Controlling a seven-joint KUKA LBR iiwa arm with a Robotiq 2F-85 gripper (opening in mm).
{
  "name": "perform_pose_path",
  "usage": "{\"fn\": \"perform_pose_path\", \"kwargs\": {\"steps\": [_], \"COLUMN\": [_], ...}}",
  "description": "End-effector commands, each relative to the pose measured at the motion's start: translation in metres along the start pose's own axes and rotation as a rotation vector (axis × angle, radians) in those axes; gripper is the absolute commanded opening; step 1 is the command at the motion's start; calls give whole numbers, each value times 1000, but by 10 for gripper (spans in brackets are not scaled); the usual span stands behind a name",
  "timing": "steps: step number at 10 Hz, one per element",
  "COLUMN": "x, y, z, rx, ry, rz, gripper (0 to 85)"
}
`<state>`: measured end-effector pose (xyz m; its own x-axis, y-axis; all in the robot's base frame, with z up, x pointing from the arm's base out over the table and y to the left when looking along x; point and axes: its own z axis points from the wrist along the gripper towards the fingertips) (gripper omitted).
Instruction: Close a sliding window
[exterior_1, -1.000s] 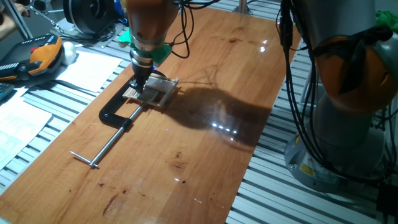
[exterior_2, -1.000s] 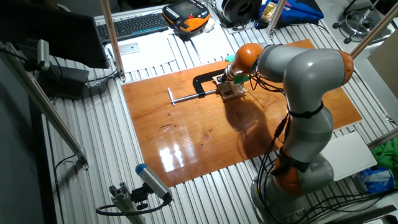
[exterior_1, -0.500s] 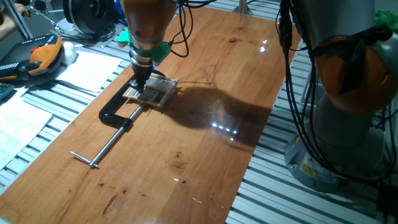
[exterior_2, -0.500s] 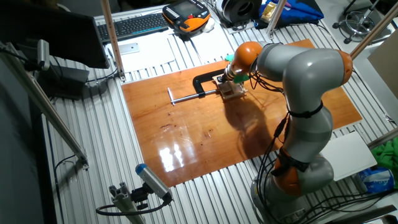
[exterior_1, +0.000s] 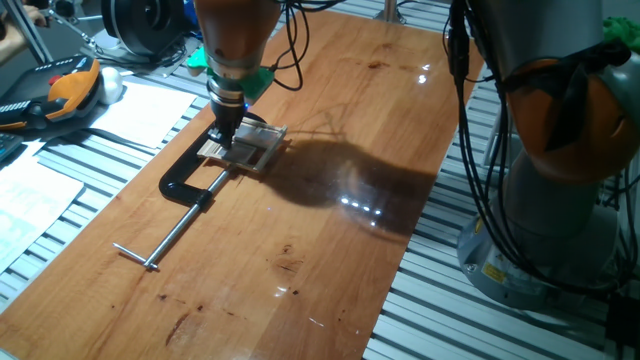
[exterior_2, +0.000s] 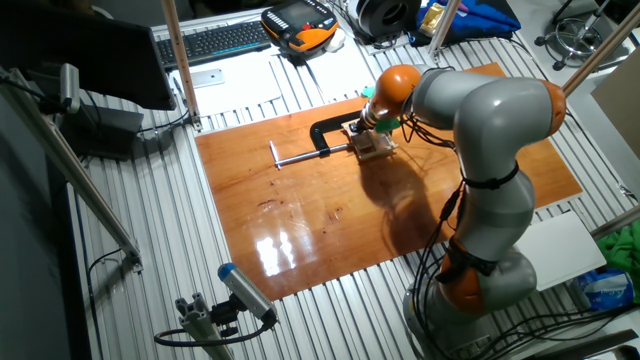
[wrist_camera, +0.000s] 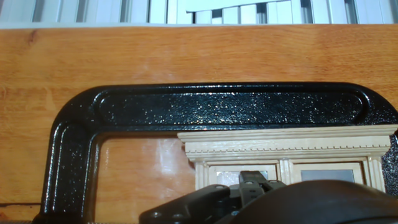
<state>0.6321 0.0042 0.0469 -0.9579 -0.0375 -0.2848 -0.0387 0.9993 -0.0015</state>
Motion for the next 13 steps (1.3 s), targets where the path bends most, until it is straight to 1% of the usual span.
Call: {"fn": "perform_pose_path", "kwargs": {"steps": [1,6,13], "x": [0,1,3], "y": [0,1,2], "z": [0,-1,-2], "rx": [0,1,13], "ry": [4,23,43], "rz": [0,-5,-17], "gripper": [0,0,0]}}
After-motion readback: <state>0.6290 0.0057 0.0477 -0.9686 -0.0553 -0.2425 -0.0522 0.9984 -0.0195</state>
